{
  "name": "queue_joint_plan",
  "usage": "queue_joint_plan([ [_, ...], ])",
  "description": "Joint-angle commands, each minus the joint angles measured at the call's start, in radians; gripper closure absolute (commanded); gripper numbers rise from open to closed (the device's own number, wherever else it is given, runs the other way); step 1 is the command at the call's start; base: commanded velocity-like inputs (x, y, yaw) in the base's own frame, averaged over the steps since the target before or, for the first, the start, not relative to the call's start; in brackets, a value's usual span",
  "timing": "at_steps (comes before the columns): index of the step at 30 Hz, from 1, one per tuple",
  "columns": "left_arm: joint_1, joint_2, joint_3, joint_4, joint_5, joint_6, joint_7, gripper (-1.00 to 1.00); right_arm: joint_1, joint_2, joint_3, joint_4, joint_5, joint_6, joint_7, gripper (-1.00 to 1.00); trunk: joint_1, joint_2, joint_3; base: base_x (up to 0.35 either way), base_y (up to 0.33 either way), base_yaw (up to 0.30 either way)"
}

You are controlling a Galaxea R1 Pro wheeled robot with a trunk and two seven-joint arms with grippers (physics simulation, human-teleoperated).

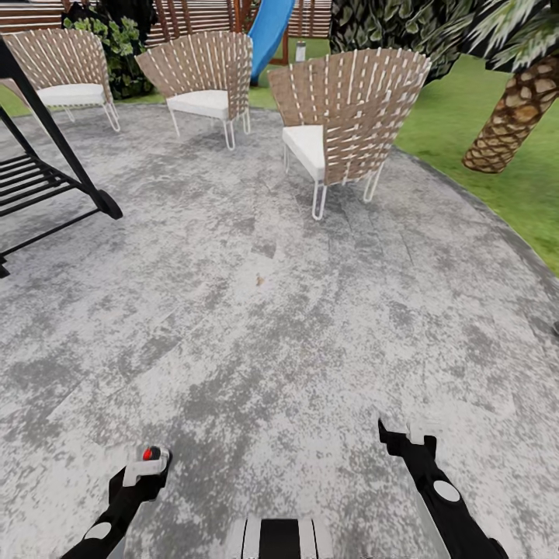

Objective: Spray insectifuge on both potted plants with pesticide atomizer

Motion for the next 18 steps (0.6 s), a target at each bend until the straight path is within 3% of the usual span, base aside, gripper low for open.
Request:
queue_joint_plan([
  [1, 0.0, 0.0, 0.0, 0.001, 0.006, -0.003, -0.001, -1.0, 0.0, 0.0, 0.0, 0.0, 0.001, -0.003, 0.0, -1.0, 0.0, 0.0, -0.006, 0.0, 0.0, 0.0],
  [12, 0.0, 0.0, 0.0, 0.002, 0.006, -0.003, -0.001, -1.0, 0.0, 0.0, 0.0, 0.0, 0.001, -0.003, 0.0, -1.0, 0.001, -0.001, -0.014, 0.001, 0.0, 0.0],
  [18, 0.0, 0.0, 0.0, 0.002, 0.006, -0.003, -0.001, -1.0, 0.0, 0.0, 0.0, 0.0, 0.001, -0.003, 0.0, -1.0, 0.001, -0.001, -0.014, 0.106, 0.021, 0.0],
])
